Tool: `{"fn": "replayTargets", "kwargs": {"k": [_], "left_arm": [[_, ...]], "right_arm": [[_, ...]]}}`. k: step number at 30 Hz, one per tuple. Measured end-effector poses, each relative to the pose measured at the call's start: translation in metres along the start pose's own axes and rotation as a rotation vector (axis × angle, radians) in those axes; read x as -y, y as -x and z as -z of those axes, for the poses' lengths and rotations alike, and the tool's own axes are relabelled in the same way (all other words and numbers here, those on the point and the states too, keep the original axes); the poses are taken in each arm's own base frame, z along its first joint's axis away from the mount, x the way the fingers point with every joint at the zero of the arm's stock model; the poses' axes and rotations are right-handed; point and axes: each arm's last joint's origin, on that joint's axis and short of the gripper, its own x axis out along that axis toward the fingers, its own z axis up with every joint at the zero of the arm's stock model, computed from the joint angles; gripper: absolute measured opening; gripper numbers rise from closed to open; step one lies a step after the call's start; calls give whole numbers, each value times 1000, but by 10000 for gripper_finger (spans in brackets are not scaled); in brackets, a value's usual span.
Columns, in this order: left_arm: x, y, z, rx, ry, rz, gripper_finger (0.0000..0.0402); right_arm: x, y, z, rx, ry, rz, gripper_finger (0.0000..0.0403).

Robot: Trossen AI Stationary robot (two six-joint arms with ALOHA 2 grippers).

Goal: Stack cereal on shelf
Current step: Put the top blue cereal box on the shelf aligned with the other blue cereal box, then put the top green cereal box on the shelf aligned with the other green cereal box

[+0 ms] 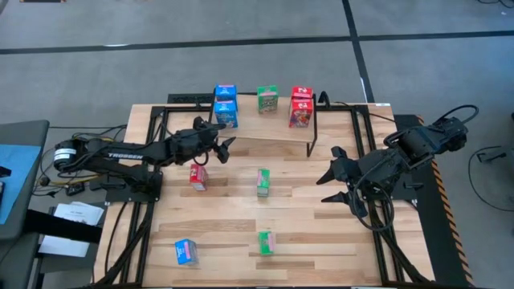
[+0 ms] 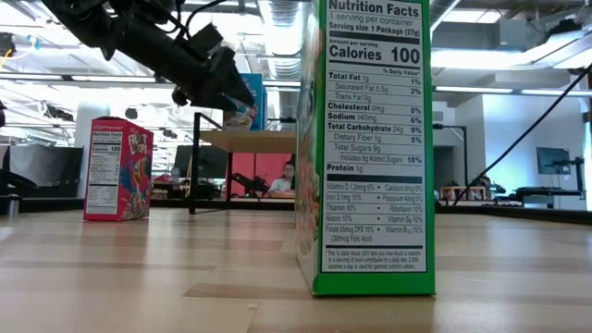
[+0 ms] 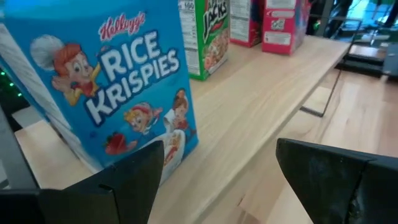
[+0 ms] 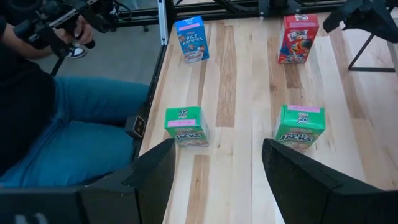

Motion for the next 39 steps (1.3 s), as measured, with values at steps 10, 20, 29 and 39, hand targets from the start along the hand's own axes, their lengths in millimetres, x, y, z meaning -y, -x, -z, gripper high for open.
{"fn": "replayTargets", "kwargs": {"k": [10,20,29,39], "left_arm": [[8,26,-11,24,12,86,303],[14,46,-20,67,45,208,303],[22,51,-20,71,52,248,303],[30,57,-19,66,90,298,303]], "right_arm": [[0,0,0,1,-7,-1,265],[0,0,0,-2,-108,-6,265],[0,0,0,-4,-97,-5,265],[0,0,0,-5,-93,-5,265]]}}
